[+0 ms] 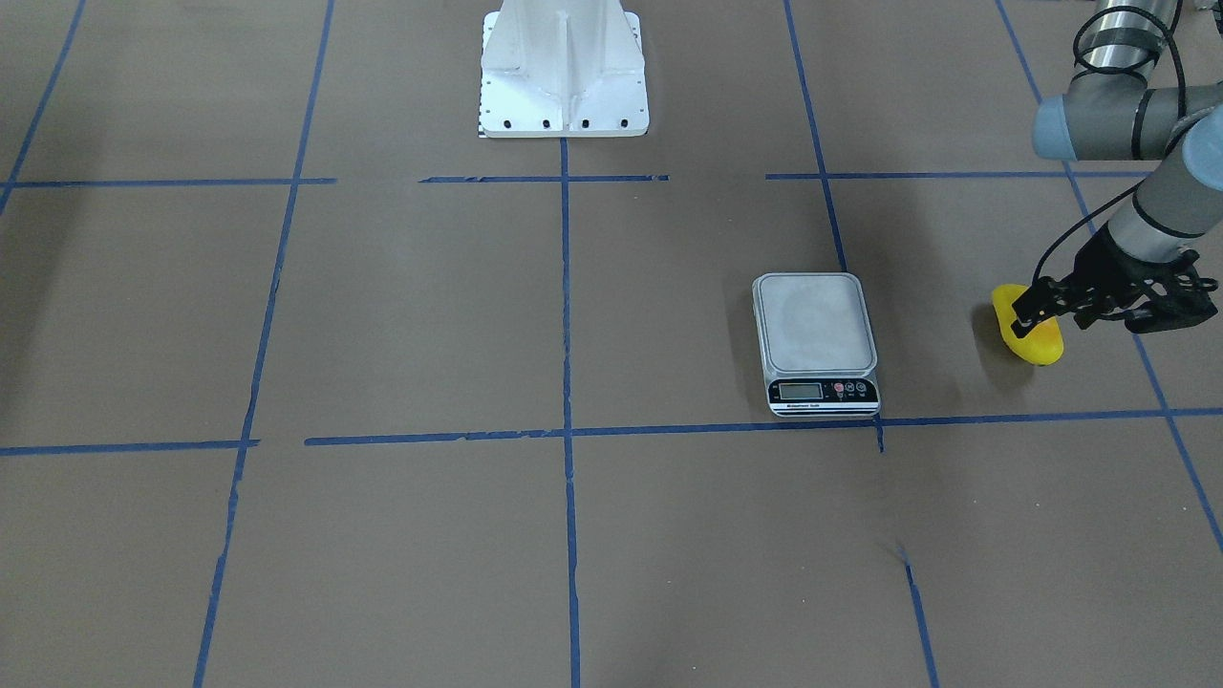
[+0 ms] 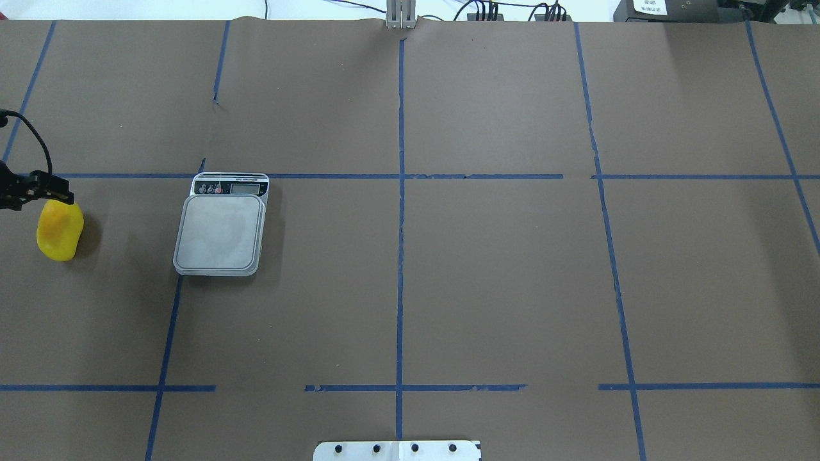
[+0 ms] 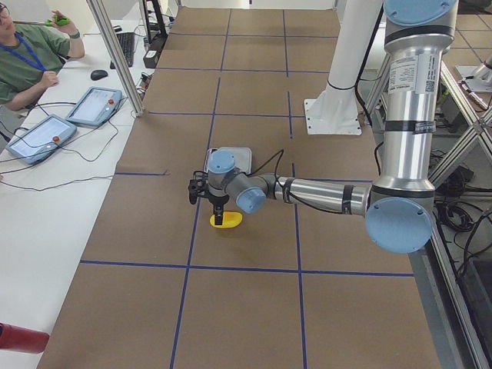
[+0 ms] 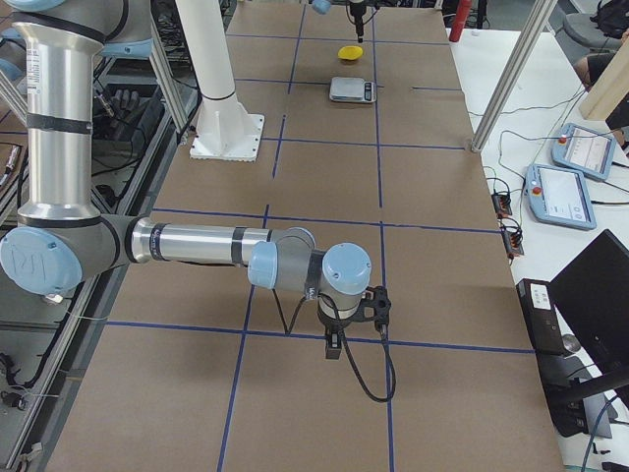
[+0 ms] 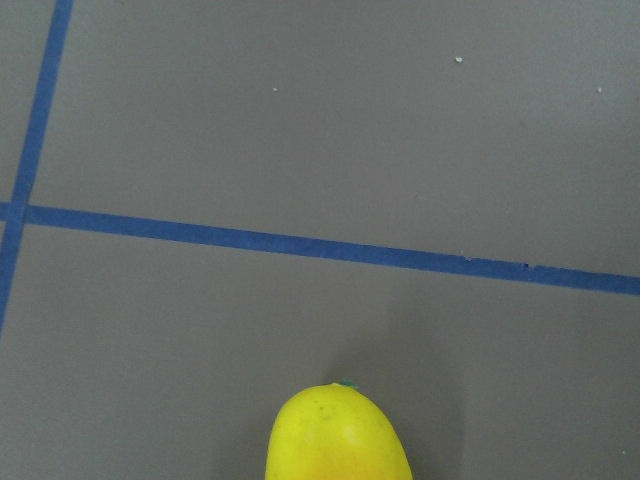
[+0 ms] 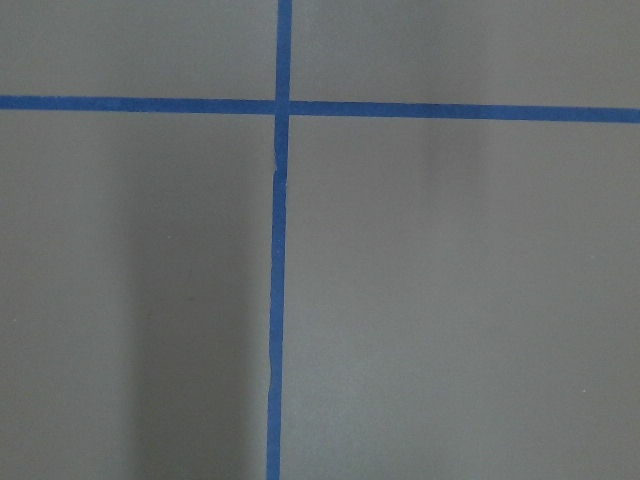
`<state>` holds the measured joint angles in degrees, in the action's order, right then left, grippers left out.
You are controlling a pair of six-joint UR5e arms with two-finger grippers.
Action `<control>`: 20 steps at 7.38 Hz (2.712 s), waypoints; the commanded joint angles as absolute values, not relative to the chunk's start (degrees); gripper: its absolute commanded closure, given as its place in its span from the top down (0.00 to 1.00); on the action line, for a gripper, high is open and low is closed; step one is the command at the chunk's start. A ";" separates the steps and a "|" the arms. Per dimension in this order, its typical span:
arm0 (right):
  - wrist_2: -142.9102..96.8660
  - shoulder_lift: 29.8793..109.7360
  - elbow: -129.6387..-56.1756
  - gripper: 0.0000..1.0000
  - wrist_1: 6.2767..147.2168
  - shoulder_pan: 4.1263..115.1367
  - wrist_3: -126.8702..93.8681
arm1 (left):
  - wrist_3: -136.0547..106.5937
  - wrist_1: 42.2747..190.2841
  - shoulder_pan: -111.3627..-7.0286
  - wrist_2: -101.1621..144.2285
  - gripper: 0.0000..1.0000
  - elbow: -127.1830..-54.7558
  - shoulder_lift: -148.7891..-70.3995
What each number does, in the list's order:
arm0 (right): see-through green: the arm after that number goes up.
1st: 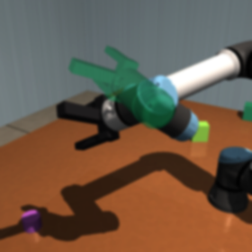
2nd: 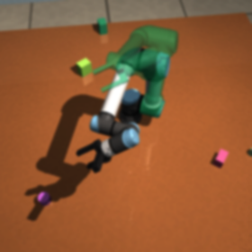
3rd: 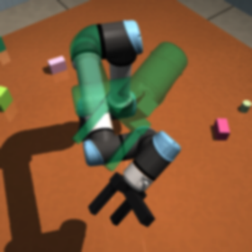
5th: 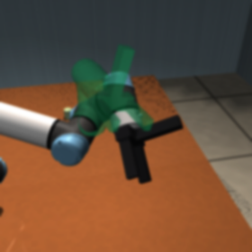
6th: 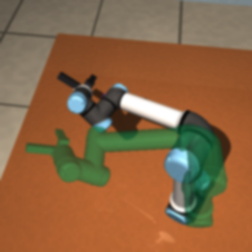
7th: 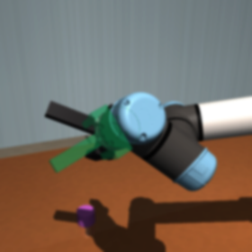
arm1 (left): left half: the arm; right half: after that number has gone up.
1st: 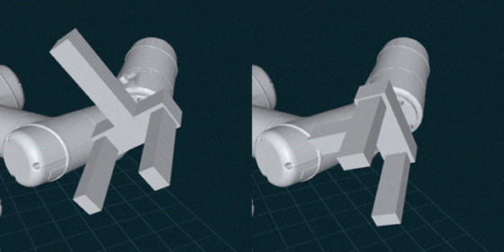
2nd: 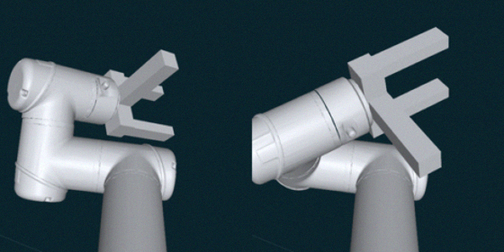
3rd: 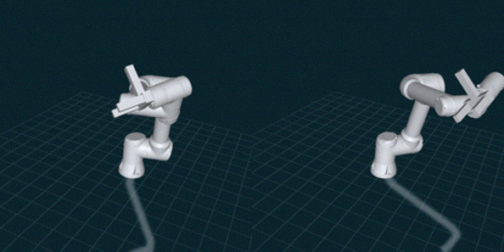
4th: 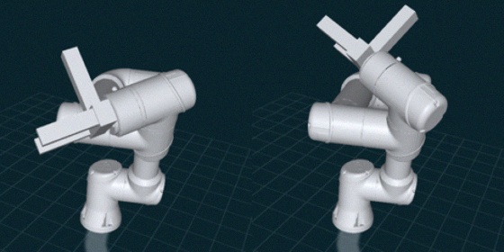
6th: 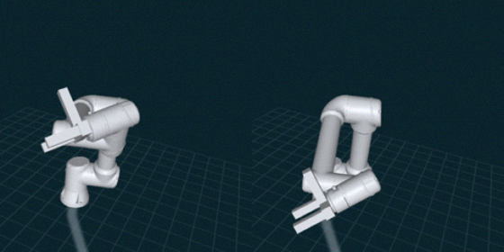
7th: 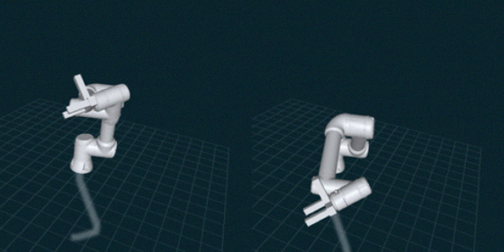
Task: Weigh mango
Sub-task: 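Close the left gripper on the yellow mango, then lift the mango with the left gripper and carry it over the scale, then lower the mango onto the scale pan and open the left gripper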
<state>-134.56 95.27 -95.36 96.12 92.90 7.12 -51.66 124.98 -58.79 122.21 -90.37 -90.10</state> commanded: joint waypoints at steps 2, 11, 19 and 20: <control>-134.56 95.27 -95.36 1.00 96.06 92.90 7.12 | -51.59 125.42 -55.99 121.99 1.00 -88.33 -90.18; -134.56 95.27 -95.36 1.00 96.15 92.90 7.12 | -40.08 91.03 -60.63 124.45 0.00 -108.97 -96.98; -134.56 95.27 -95.36 1.00 96.15 92.90 7.12 | -63.37 102.22 -45.53 124.19 0.00 -95.89 -111.62; -134.56 95.27 -95.36 1.00 96.15 92.90 7.03 | -63.20 102.22 -45.53 124.10 0.00 -95.54 -111.62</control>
<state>-134.56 95.27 -95.36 96.15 92.90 7.10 -63.21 101.98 -45.83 124.19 -96.00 -111.74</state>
